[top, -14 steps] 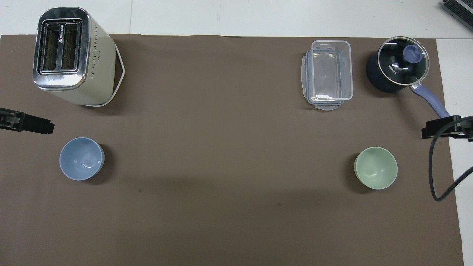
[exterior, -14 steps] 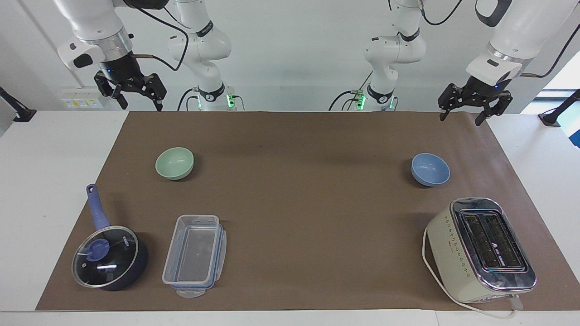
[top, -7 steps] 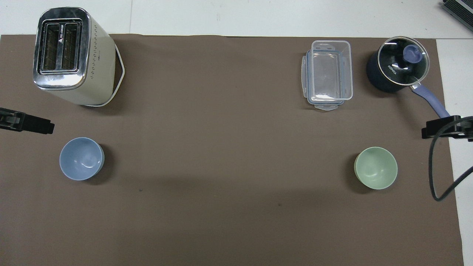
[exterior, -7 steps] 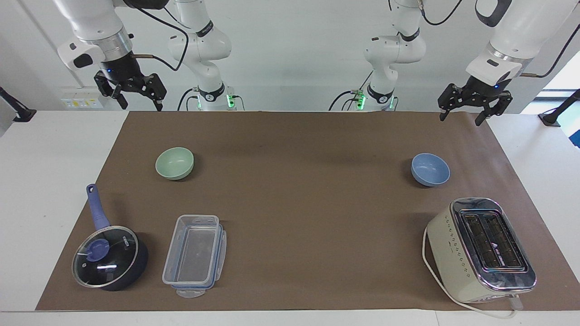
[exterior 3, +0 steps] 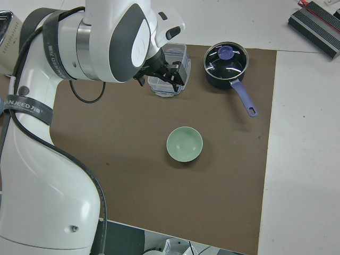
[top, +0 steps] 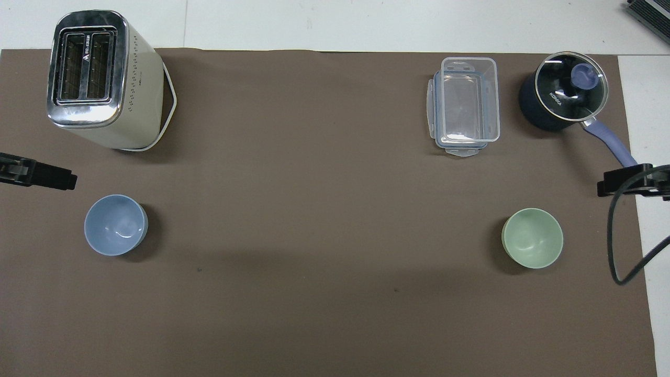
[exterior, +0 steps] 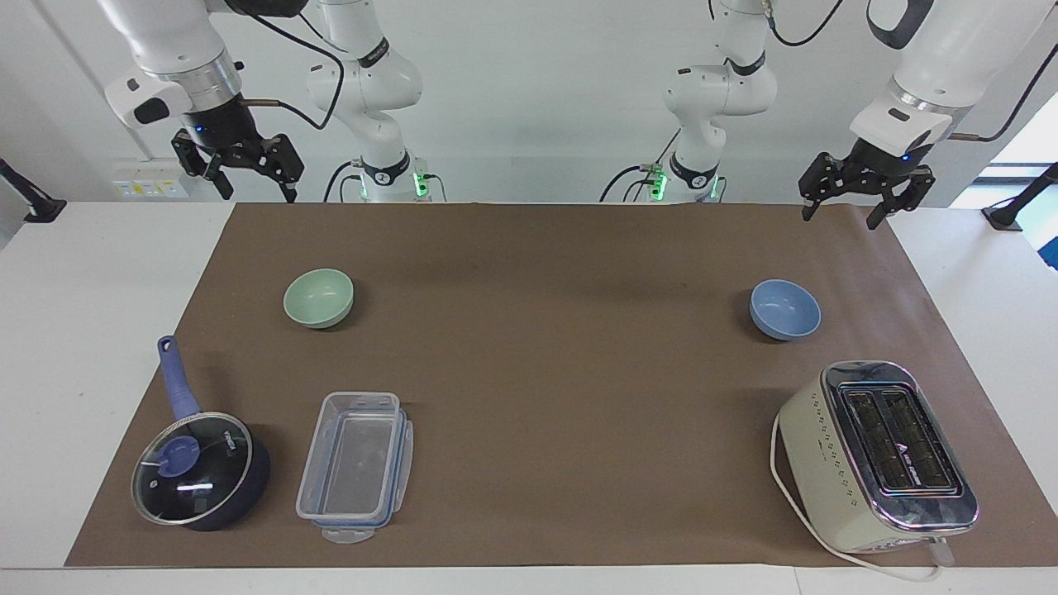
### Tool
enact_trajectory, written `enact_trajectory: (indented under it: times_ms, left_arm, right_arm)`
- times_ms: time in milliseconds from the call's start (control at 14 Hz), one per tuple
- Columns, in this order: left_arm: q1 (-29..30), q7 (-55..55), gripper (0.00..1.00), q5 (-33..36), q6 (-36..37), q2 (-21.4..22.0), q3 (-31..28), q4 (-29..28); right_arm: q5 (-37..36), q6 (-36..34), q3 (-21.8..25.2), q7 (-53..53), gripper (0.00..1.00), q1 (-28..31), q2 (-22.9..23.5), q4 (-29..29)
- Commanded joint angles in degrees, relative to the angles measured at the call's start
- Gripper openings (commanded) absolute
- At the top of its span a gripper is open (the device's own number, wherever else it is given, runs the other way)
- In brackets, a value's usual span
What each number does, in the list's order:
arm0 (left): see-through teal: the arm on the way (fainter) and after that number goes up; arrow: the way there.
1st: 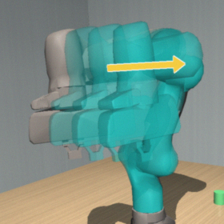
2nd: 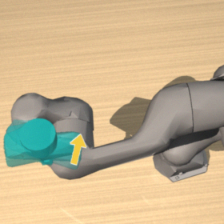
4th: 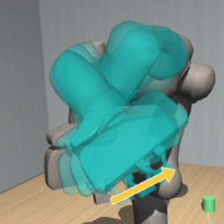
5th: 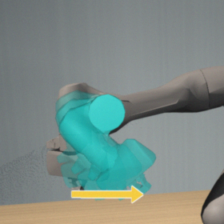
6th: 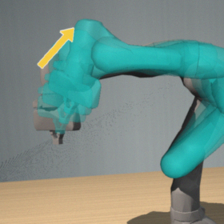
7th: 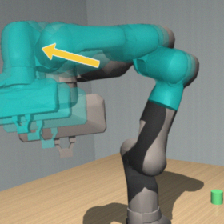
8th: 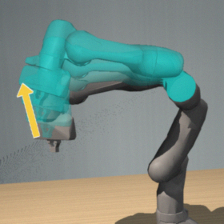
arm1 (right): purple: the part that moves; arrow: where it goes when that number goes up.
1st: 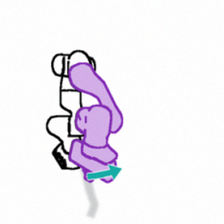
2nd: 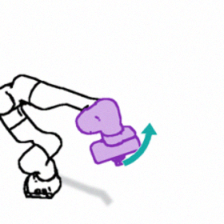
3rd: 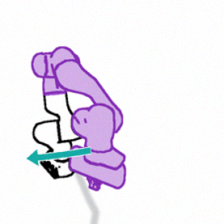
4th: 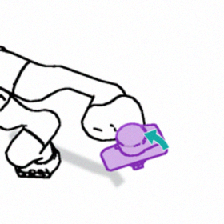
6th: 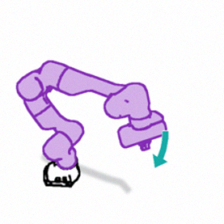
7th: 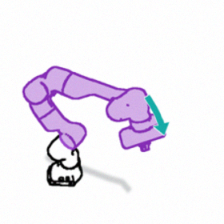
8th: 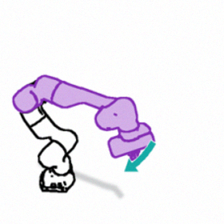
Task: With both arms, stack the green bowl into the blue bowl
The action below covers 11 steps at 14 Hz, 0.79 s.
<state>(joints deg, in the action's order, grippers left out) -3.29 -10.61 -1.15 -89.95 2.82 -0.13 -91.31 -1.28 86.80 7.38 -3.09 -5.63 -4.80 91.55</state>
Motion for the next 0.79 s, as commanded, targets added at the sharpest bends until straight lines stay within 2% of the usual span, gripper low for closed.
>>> enact_trajectory:
  times_ms: [0, 571, 714]
  left_arm:
    - [0.2, -0.1, 1.00, 0.8, -0.1, 1.1, 0.2, -1.1]
    - [1.4, -0.1, 1.00, 0.8, -0.1, 1.2, 0.2, -1.7]
    - [1.7, -0.3, 1.00, 0.7, -0.7, 1.5, 0.2, -3.3]
  right_arm:
    - [0.1, -0.4, -0.5, 0.3, 1.00, 0.6, -1.0, 0.7]
    - [0.2, -0.4, -0.5, 0.3, 1.00, 0.6, -1.0, 0.7]
    - [0.2, -0.4, -0.5, 0.3, 1.00, 0.6, -1.0, 0.7]
